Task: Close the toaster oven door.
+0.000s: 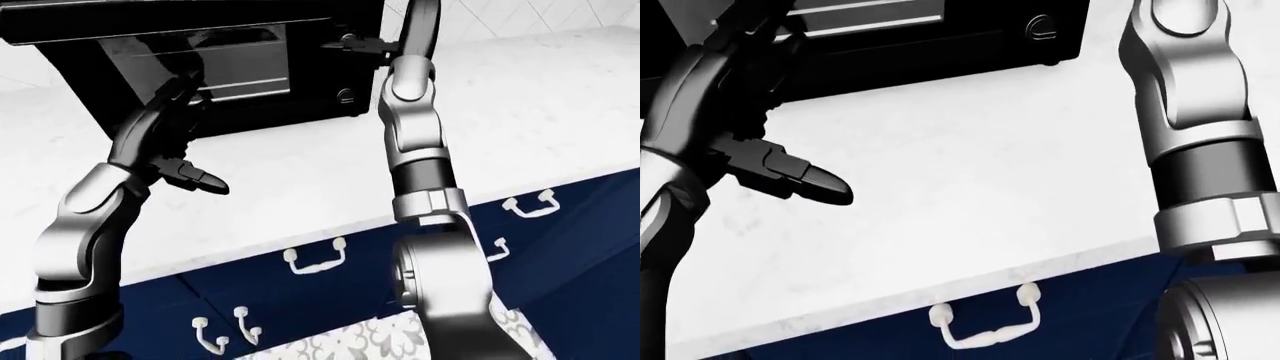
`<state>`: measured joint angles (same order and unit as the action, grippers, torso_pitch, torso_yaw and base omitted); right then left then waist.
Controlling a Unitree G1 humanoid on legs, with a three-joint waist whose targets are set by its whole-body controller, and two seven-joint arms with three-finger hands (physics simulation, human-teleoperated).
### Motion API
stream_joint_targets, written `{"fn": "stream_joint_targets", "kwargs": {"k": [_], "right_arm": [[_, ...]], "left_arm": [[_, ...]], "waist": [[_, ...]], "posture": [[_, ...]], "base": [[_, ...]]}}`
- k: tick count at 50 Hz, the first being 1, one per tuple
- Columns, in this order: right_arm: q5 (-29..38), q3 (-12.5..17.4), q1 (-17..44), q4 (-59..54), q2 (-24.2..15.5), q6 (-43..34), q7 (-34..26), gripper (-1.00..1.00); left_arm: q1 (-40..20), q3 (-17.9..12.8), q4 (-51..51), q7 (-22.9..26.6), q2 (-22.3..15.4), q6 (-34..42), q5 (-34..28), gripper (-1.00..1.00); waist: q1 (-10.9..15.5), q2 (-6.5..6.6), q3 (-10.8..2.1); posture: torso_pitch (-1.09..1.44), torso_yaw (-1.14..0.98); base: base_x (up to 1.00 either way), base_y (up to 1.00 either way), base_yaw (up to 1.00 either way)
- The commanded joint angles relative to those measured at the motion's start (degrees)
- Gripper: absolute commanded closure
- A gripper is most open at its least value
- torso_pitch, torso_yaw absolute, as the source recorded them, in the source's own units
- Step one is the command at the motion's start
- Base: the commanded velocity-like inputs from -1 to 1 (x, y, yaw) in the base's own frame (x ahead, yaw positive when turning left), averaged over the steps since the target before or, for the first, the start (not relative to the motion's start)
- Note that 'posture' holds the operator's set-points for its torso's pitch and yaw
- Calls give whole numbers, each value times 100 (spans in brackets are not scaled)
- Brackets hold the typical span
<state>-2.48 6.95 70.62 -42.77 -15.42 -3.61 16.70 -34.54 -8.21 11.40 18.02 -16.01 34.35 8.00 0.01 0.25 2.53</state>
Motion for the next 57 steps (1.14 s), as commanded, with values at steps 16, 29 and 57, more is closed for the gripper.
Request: {"fn": "stream_joint_targets", "kwargs": {"k": [16, 29, 57], "right_arm": [[153, 16, 287, 192, -86, 154, 21, -100], [175, 16, 296, 169, -84, 153, 24, -100], [198, 16, 310, 183, -89, 123, 50, -100]], "left_arm": [[-589, -331, -397, -281, -340, -435, -45, -100], [-1166, -369, -863, -310, -556, -343, 161, -100], [-1825, -317, -1605, -172, -828, -379, 237, -100]], "waist": [[9, -11, -170], [5, -8, -160], [2, -44, -124]], "posture": [[0, 0], [0, 0], [0, 0]], "base": [[0, 0, 0], [0, 0, 0], [0, 0, 0]]}}
